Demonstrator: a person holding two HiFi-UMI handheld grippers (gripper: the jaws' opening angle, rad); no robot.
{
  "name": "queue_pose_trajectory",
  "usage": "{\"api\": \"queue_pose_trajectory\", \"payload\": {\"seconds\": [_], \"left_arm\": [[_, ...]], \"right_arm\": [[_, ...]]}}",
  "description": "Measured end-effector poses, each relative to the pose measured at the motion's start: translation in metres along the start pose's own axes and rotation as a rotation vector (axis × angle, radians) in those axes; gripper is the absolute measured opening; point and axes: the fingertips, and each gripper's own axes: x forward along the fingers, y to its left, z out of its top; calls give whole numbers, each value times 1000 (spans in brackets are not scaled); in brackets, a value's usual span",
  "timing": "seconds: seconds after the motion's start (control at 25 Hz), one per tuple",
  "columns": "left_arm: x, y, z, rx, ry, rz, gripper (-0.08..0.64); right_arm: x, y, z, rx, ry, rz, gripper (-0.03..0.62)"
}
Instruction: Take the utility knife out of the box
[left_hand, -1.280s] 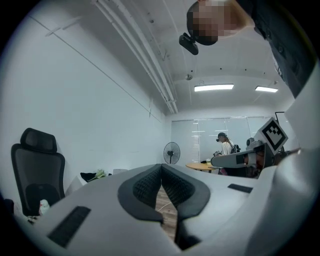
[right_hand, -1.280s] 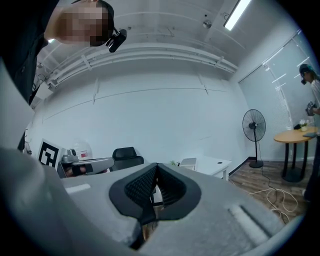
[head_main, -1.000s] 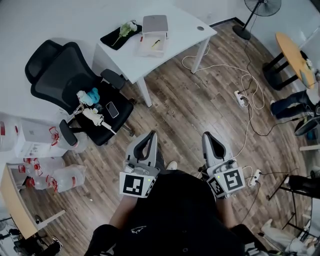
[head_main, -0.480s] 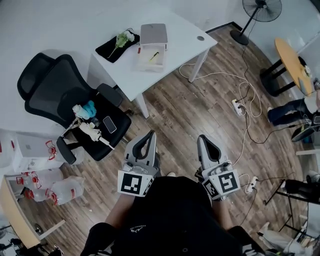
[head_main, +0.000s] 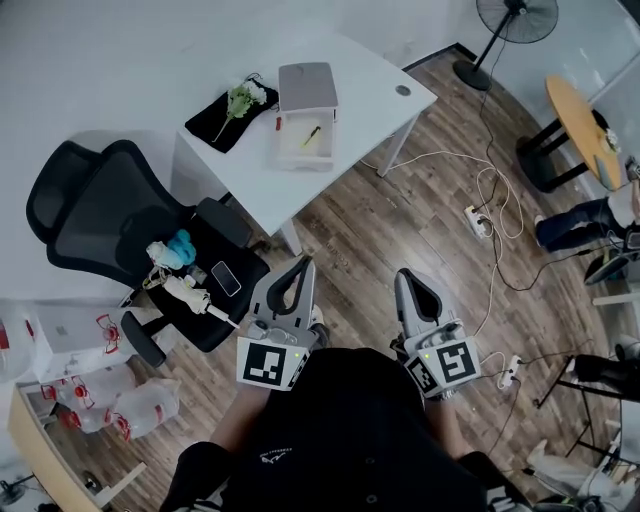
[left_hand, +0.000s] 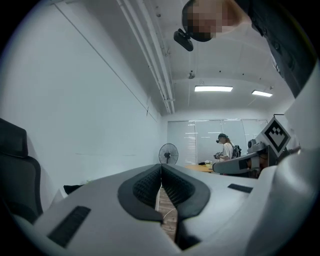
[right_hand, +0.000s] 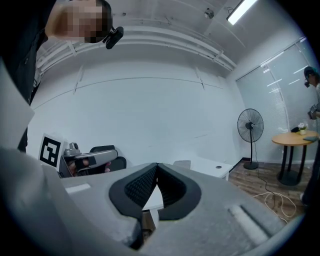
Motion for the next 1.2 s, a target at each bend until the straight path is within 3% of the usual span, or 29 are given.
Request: {"api": "queue_pose_trajectory", "payload": {"seconds": [0.4, 0.64, 1.2], "left_arm": [[23, 71, 3, 30, 4, -1, 6], [23, 86, 10, -40, -35, 19, 6], [31, 105, 7, -35, -23, 70, 6]], "right_arm": [[72, 13, 10, -5, -11, -4, 5], [96, 20, 11, -17, 3, 9, 5], [128, 16, 22, -27, -10, 64, 5]]}}
